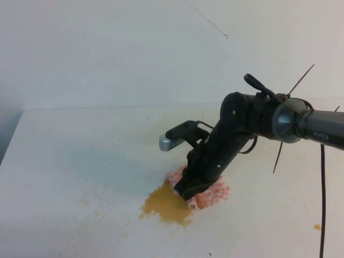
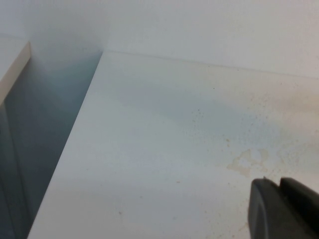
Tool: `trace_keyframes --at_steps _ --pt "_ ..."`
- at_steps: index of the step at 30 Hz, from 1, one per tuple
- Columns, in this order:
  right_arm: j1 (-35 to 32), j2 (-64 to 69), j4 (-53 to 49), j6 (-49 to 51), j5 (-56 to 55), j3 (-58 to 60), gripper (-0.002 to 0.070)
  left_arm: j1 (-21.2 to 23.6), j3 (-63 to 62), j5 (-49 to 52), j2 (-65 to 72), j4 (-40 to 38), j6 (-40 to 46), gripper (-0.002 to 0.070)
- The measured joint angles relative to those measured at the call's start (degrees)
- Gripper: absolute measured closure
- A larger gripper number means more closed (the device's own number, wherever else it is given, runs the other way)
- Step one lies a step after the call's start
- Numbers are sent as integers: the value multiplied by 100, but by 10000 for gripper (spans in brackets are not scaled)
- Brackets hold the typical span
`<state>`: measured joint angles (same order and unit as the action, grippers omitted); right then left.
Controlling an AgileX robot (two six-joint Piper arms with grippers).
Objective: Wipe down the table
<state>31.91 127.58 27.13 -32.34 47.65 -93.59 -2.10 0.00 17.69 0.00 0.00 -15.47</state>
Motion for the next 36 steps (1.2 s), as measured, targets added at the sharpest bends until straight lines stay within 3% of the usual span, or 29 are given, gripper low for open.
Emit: trace_keyframes --at_steps 8,17,24,36 --pt "292 76 1491 -668 -155 0 664 0 0 0 0 0 0 679" --pt "773 80 2168 -765 -602 0 664 0 0 0 0 0 0 679" --pt "851 153 2184 -698 -669 -12 664 0 0 0 0 0 0 679" --pt "828 414 1299 1000 -217 -119 664 0 0 0 0 0 0 679"
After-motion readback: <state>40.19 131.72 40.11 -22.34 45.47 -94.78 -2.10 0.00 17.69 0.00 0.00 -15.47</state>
